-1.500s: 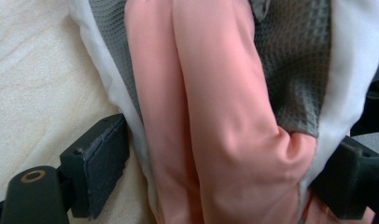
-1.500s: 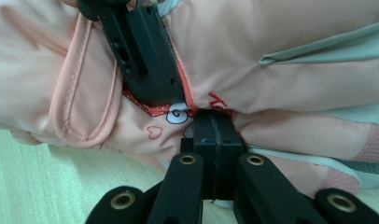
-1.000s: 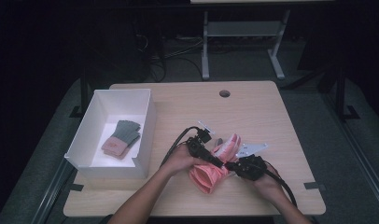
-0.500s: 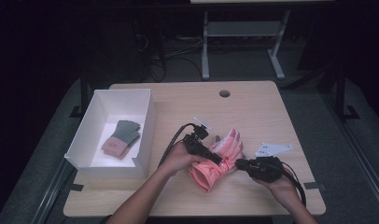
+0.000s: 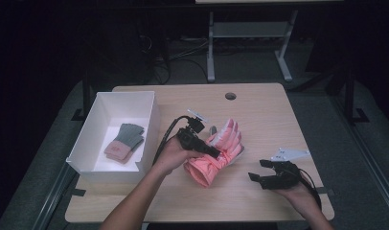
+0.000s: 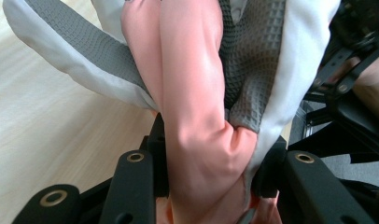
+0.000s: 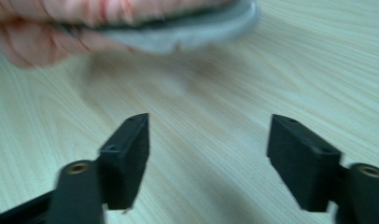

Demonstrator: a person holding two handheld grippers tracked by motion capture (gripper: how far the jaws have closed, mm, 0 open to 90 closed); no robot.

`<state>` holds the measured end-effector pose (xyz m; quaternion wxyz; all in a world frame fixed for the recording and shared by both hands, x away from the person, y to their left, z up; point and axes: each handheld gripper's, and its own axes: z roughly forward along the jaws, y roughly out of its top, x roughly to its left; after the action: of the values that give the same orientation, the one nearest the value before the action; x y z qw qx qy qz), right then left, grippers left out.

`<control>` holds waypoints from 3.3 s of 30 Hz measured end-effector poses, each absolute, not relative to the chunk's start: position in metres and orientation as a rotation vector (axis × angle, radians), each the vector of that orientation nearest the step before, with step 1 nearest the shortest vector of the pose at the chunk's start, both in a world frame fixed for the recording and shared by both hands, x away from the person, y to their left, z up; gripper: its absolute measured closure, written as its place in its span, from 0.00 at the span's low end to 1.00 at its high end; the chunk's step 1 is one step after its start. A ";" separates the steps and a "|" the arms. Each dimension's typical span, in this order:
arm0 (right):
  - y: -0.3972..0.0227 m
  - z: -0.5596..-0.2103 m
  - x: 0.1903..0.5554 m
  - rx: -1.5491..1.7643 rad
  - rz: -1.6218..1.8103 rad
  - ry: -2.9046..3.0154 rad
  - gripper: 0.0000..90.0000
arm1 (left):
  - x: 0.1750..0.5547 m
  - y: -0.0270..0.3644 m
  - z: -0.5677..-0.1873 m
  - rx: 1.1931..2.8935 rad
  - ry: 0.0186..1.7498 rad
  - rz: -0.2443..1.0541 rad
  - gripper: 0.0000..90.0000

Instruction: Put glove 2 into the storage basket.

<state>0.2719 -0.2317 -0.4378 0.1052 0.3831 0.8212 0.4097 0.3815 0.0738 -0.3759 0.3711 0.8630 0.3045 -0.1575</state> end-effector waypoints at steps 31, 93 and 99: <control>-0.249 -0.452 0.281 1.170 1.143 2.397 0.11 | 0.383 0.172 -0.292 2.112 0.896 -0.260 0.66; -0.245 -0.452 0.280 1.146 1.135 2.413 0.12 | 0.429 0.315 -0.400 1.959 1.472 -0.172 0.65; -0.244 -0.452 0.281 1.149 1.133 2.415 0.12 | 0.429 0.314 -0.415 1.943 1.479 -0.213 0.62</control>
<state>0.2809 -0.2436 -0.4525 0.1184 0.3928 0.8256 0.3873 0.4294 0.3142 -0.4150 0.3384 0.7460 0.5678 -0.0816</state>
